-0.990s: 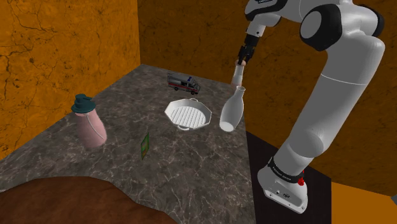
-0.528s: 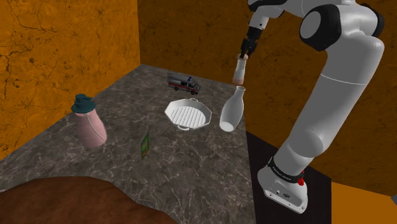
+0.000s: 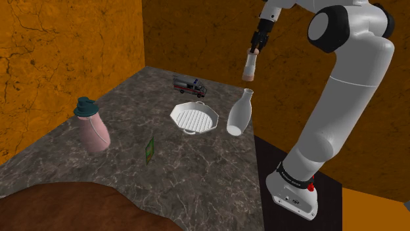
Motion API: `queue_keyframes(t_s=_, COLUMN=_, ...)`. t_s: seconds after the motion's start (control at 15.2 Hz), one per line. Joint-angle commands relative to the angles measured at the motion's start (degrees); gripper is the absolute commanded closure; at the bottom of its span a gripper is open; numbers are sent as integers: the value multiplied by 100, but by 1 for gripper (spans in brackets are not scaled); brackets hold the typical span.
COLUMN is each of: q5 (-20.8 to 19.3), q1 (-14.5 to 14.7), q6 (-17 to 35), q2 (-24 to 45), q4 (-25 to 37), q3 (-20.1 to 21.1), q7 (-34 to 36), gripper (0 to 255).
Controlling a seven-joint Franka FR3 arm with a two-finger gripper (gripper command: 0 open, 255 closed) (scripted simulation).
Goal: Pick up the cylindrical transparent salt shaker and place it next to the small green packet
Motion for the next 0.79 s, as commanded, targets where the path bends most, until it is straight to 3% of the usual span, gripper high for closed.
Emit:
queue_keyframes(t_s=0.0, q5=46, q1=-41, q6=-192, q2=80, q4=256, q3=-10, q7=-5, gripper=255)
queue_keyframes(t_s=0.73, q5=332, q1=-330, q6=-1224, q2=530, q4=1659, q3=-57, q7=-24, gripper=255)
